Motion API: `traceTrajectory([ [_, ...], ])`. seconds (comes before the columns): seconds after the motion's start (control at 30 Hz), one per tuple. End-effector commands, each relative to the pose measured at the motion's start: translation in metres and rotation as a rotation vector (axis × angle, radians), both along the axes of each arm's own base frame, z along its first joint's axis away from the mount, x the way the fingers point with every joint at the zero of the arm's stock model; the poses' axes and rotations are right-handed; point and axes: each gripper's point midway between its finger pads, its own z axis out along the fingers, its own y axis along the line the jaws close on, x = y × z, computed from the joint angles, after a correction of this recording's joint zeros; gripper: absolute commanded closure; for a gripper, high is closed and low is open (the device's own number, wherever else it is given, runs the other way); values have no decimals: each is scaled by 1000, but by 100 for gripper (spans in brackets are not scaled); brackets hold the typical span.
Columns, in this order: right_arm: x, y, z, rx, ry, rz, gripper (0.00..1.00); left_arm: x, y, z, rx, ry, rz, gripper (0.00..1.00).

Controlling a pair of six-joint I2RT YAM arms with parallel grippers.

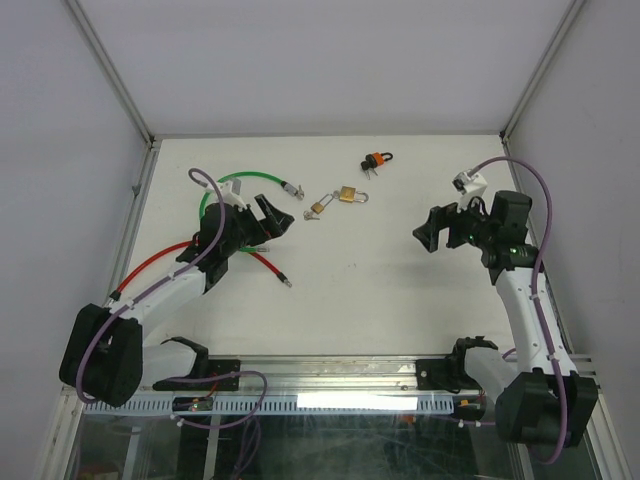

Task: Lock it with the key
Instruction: Pick up the lock from the center of the board.

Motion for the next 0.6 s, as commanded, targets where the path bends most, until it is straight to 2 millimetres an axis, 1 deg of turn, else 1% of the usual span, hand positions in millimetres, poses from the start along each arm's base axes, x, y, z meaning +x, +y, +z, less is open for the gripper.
traceTrajectory([
  [0.0, 5, -4, 4, -89, -101, 67, 0, 27, 5, 18, 106, -86, 49, 4],
  [0.07, 5, -5, 2, -103, -110, 70, 0, 32, 10, 13, 133, -83, 78, 4],
  [0.17, 2, -1, -3, -98, -112, 106, 0, 36, 17, 6, 161, -68, 125, 3],
  [0.23, -6, 7, -4, -92, -128, 176, 0, 37, 21, 1, 148, -54, 156, 1],
  [0.37, -25, 22, -9, -103, -171, 347, 0, 39, 27, -5, 142, -20, 211, 1],
  [0.43, -29, 25, -9, -90, -165, 366, 0, 37, 28, -8, 145, 3, 216, 1],
  [0.57, -36, 30, -6, -74, -171, 408, 0, 25, 28, -21, 110, 56, 216, 1],
])
